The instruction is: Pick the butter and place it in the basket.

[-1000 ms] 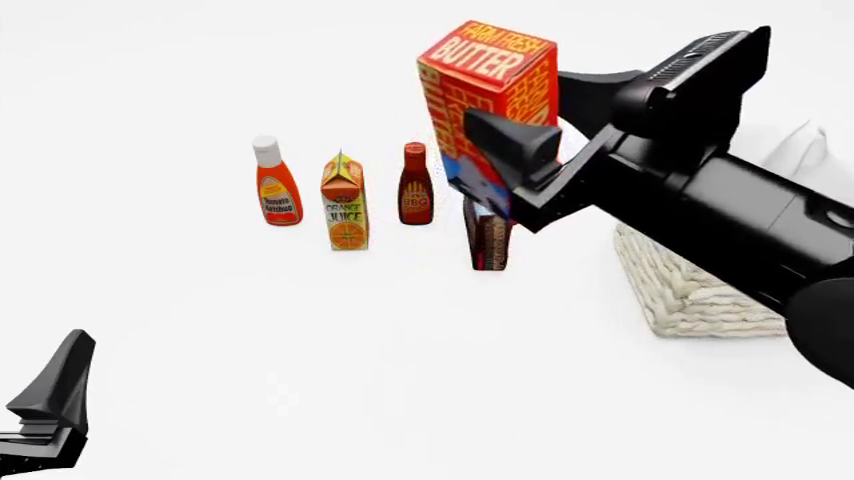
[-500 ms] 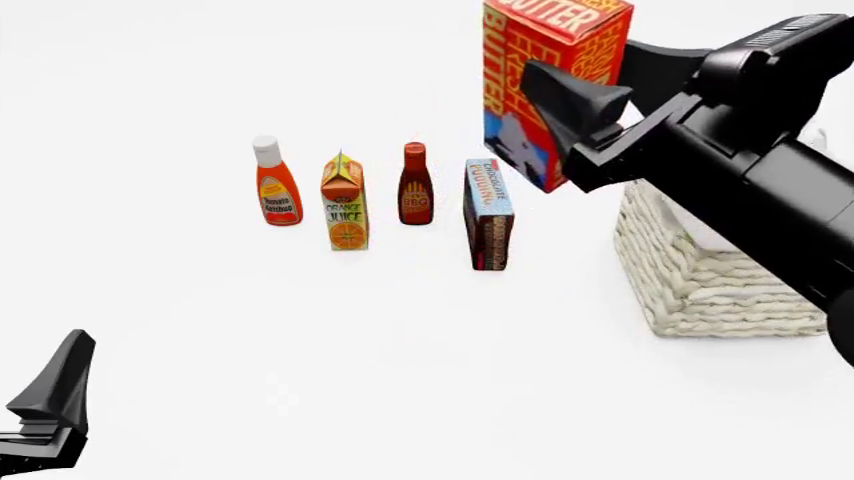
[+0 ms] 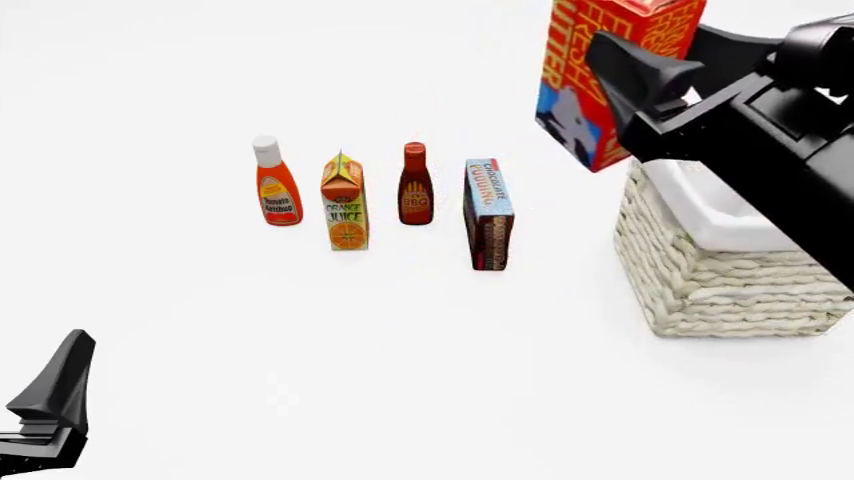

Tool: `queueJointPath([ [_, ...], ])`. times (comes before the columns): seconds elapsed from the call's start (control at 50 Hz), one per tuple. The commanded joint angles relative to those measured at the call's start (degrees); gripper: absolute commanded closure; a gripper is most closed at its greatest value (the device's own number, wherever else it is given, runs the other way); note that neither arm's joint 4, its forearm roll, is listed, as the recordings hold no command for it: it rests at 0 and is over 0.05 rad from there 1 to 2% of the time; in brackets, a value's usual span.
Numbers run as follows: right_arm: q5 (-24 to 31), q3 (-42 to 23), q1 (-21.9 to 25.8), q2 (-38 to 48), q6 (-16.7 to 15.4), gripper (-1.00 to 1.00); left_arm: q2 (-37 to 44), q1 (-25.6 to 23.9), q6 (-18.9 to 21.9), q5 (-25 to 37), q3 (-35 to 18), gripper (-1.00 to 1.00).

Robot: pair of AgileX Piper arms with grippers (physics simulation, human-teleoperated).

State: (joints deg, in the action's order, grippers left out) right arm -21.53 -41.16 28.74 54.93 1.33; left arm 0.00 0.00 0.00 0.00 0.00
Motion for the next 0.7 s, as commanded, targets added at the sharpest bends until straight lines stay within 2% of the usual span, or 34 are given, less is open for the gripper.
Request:
queueJointPath([
  [0.02, -1.26, 0.27, -3.43, -0.97, 2.64, 1.0, 0.0, 0.0, 0.0, 0.0, 0.0, -1.0],
  [0.12, -2.43, 1.25, -4.39, -0.8, 2.67, 1.0, 0.0, 0.0, 0.0, 0.0, 0.0, -1.0],
  [0.7, 0.36, 2.47, -11.56, -4.72, 4.99, 1.0, 0.0, 0.0, 0.0, 0.0, 0.0, -1.0],
])
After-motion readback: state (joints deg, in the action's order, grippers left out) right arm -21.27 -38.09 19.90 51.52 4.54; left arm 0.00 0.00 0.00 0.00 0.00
